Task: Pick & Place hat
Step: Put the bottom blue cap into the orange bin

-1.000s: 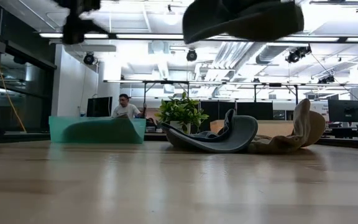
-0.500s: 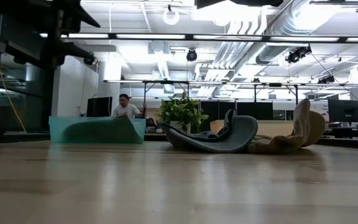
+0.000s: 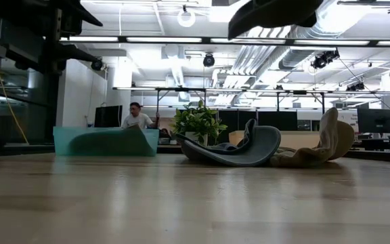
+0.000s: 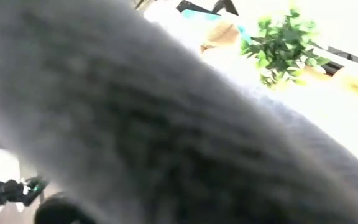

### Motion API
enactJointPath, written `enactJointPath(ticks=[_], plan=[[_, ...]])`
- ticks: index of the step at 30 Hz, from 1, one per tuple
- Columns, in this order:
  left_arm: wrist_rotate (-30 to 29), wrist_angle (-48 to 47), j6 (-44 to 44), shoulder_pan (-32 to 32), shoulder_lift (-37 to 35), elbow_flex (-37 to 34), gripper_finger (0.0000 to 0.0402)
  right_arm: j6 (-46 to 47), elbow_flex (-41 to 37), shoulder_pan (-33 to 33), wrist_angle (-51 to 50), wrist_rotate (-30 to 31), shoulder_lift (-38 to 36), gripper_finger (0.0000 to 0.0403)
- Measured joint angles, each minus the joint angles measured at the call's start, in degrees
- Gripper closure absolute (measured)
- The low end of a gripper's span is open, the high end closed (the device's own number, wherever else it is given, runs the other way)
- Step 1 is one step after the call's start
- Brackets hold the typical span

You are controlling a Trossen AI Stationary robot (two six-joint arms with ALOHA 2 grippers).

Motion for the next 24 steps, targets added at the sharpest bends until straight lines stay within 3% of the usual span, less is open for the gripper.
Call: enactJointPath(ticks=[15,24], plan=[[1.3,0.0,-0.7,0.0,0.0,0.0,0.0142,-1.5,0.0,-23.3,-0.2,-20.5,11.6,0.0403],[1.6,-0.1,-2.2,0.0,0.0,0.0,0.0142,-9.2,0.0,-27.9,-0.4,-22.9,20.3,0.0403]])
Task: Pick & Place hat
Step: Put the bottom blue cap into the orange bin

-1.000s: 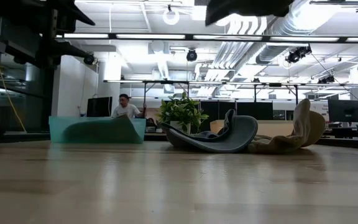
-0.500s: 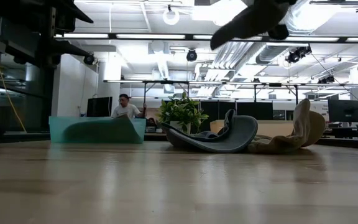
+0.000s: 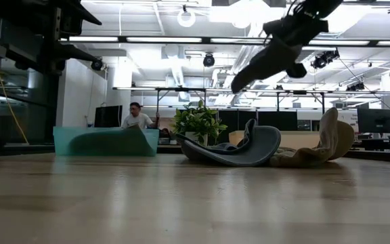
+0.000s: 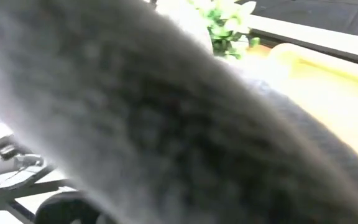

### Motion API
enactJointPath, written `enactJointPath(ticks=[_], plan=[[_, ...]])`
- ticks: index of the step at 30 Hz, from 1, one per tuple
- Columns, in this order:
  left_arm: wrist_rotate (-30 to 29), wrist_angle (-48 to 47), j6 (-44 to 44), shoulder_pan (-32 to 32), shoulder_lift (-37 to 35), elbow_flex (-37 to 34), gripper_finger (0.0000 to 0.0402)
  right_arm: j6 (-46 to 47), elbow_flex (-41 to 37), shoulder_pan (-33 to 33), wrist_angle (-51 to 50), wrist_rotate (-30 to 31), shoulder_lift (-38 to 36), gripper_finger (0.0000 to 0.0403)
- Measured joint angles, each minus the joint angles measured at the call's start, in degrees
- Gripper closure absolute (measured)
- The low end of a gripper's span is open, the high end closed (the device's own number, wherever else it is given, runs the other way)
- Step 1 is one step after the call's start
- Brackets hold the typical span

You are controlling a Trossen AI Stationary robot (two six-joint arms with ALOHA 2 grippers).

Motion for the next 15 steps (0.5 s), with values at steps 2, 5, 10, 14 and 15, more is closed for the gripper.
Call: enactJointPath(ticks=[2,5,10,14,15], plan=[[0.0,0.0,-0.2,0.0,0.0,0.0,0.0142,-1.7,0.0,-0.4,0.0,0.4,1.6,0.0403],[0.0,-0.3,-0.9,0.0,0.0,0.0,0.0142,-5.0,0.0,-0.7,-0.1,1.3,3.7,0.0403],[-0.1,-0.9,-1.1,0.0,0.0,0.0,0.0142,-10.4,0.0,-0.7,-0.4,1.7,6.3,0.0403],[-0.5,-1.3,-1.1,0.0,0.0,0.0,0.0142,-15.8,0.0,-0.7,-0.9,3.2,7.4,0.0403],[-0.5,-1.3,-1.2,0.0,0.0,0.0,0.0142,-17.3,0.0,-0.9,-1.2,3.2,7.7,0.0403]])
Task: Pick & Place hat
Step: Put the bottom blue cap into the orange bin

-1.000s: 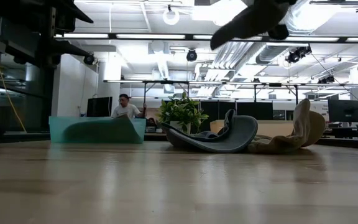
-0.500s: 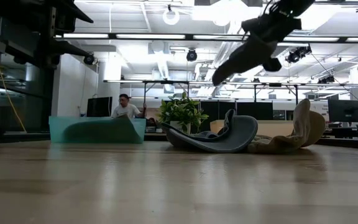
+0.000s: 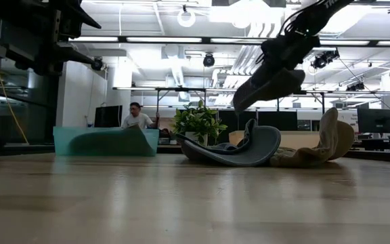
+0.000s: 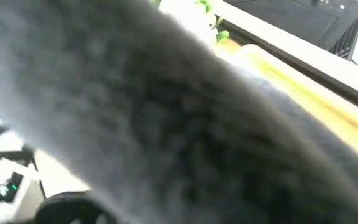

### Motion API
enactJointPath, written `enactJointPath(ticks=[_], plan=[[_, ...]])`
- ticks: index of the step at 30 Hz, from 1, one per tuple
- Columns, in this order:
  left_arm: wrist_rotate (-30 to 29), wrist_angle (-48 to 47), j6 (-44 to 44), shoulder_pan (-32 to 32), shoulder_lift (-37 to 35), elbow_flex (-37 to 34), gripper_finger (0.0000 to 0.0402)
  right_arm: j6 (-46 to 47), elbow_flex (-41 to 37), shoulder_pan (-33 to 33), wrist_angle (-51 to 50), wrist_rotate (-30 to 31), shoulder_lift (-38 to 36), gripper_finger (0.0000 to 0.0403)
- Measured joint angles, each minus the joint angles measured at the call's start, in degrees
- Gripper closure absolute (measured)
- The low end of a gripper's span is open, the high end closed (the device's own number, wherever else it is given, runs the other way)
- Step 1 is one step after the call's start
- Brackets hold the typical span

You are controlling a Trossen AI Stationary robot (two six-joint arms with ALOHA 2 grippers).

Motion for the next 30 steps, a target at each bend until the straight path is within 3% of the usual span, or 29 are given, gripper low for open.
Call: enactJointPath(ticks=[15,30], plan=[[-0.1,-0.3,-3.0,0.0,0.0,0.0,0.0142,-11.0,0.0,-2.1,-0.2,-0.2,6.2,0.0403],[-0.2,-0.3,-5.6,0.0,0.0,0.0,0.0142,-15.4,0.0,-2.0,-0.1,-0.4,10.6,0.0403]])
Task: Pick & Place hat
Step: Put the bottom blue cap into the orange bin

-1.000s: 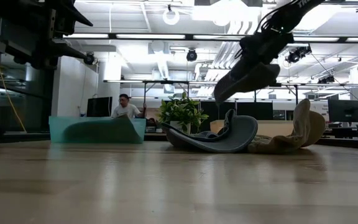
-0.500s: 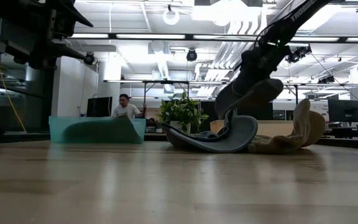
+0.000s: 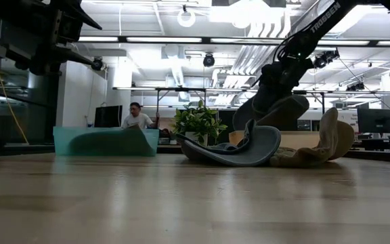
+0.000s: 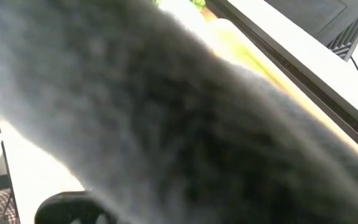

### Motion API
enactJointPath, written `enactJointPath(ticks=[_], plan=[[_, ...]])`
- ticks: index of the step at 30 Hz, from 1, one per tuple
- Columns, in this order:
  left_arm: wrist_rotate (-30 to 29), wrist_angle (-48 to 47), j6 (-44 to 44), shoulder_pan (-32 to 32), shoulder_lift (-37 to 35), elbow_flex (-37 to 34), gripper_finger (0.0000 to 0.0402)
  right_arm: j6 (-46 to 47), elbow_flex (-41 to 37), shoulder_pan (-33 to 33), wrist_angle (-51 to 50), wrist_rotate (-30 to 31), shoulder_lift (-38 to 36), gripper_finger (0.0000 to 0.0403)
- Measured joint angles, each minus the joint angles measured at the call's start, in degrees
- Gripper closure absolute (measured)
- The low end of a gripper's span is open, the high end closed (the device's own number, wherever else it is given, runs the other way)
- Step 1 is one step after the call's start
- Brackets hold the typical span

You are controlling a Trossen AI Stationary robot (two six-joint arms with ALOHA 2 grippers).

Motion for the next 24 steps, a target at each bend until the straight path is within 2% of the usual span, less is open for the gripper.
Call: enactJointPath(ticks=[14,24], plan=[[0.0,0.0,-0.2,0.0,0.0,0.0,0.0142,1.6,-0.6,0.8,2.3,0.2,0.0,0.0403],[-0.2,0.0,-0.1,0.0,0.0,0.0,0.0142,5.6,-10.0,1.5,9.3,0.3,0.1,0.0403]])
